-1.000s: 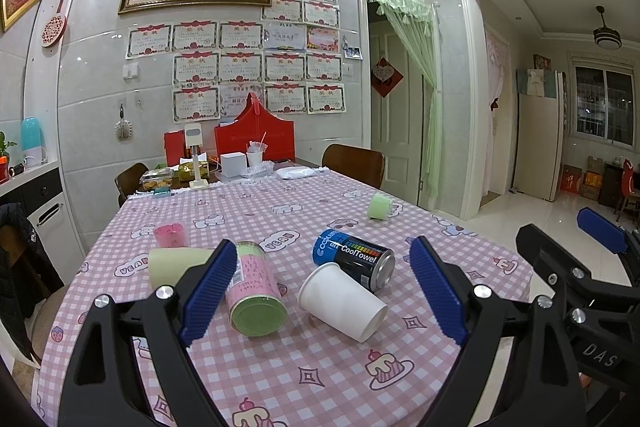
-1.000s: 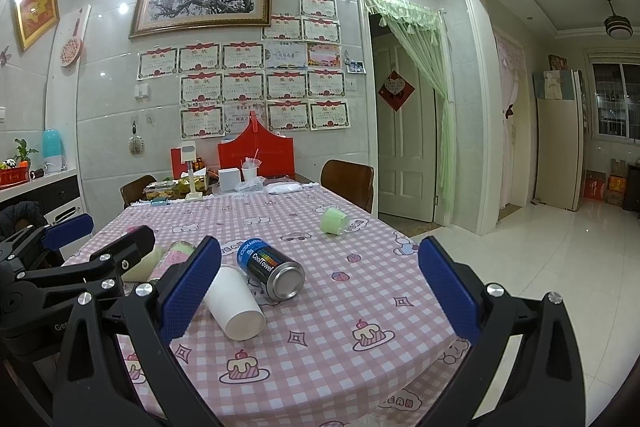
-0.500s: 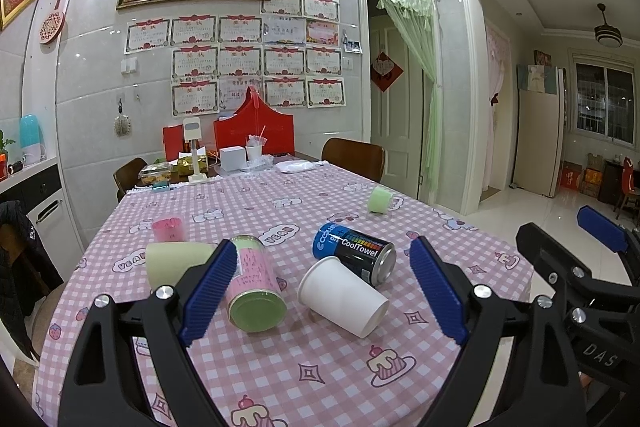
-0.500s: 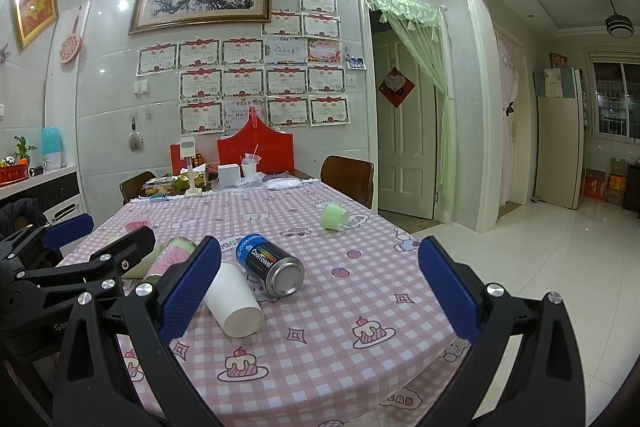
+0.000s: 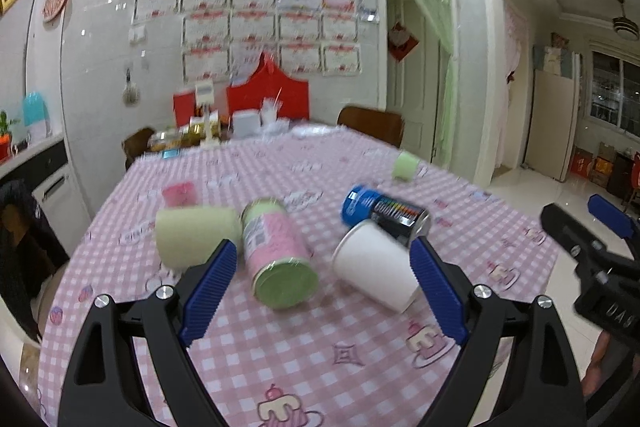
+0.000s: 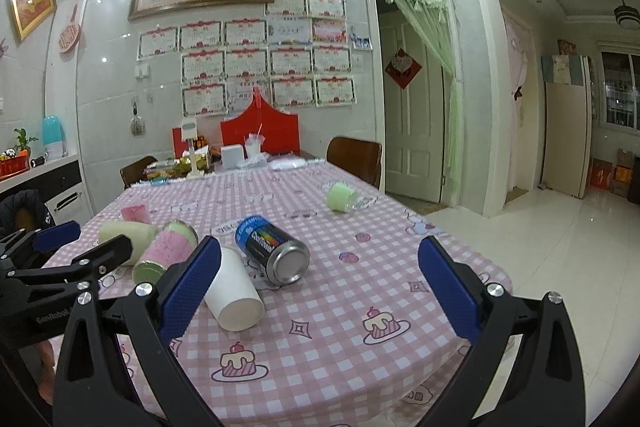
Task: Flip cup upside down
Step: 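Move the right gripper toward the pink can lying on its side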
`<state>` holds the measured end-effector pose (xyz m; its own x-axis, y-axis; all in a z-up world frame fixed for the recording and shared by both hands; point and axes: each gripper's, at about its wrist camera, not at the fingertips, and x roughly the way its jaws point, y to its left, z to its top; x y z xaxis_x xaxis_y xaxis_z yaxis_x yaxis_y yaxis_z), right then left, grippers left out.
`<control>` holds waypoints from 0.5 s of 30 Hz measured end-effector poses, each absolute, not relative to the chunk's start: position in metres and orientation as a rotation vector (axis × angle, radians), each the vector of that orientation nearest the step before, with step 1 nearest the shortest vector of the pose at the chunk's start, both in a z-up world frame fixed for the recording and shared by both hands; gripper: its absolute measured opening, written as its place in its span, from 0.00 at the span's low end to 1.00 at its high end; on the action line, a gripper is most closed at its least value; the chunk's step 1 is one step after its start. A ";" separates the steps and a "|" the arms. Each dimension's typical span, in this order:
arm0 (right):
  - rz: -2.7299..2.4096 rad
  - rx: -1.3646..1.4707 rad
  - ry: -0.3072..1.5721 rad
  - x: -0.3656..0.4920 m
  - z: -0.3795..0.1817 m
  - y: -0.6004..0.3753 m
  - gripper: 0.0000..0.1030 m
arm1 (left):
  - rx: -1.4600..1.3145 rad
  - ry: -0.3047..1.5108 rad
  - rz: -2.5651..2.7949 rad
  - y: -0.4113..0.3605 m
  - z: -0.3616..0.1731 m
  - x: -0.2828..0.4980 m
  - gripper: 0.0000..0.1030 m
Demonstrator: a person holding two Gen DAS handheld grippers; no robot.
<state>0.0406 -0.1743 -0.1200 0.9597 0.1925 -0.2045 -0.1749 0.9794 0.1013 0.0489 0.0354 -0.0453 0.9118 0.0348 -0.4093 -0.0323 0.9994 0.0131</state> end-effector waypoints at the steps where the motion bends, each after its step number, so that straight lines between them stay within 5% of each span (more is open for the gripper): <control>1: 0.187 0.083 0.219 0.041 -0.120 -0.174 0.93 | -0.002 0.441 0.042 0.040 -0.048 0.053 0.84; 15: 0.243 0.070 0.372 0.095 -0.141 -0.150 0.93 | -0.106 0.650 0.086 0.071 -0.085 0.127 0.84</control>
